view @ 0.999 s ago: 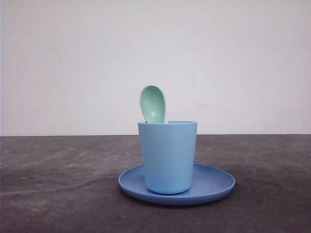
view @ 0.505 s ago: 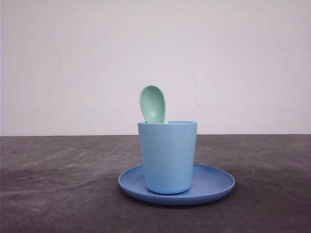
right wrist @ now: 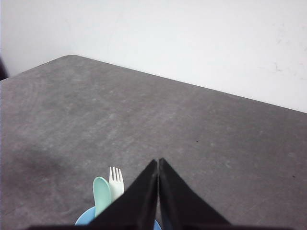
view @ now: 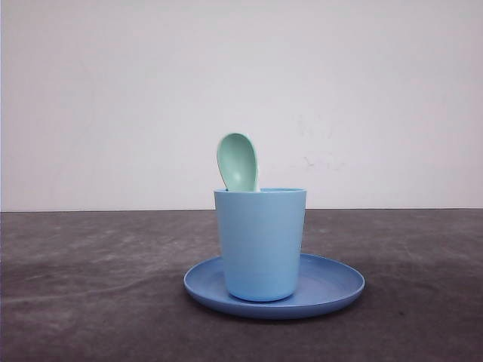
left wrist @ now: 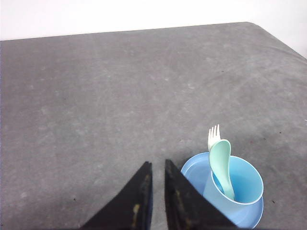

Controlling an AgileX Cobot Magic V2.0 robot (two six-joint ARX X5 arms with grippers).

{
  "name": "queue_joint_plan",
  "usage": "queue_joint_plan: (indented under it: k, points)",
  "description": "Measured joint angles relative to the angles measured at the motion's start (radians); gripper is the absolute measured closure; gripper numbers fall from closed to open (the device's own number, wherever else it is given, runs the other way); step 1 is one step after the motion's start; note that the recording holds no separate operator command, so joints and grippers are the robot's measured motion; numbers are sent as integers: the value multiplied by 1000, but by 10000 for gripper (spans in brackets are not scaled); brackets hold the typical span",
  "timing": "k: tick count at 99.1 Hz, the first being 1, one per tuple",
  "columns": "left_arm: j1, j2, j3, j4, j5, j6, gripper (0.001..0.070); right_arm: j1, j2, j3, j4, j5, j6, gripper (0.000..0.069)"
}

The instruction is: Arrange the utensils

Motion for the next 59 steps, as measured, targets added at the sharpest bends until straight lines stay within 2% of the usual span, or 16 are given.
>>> queue_joint_plan:
  k: [16,30,47,59]
  points:
    - [0,0,0,-1,0,2,688,0,0,0,0,0,0,688]
    - [25,-5,0,0,1,38,688,0,0,0,0,0,0,688]
    - [174,-34,-25,20,11,51,688,0,0,0,0,0,0,689]
    - [306,-92,-121,56,84,51,688,0,0,0,0,0,0,689]
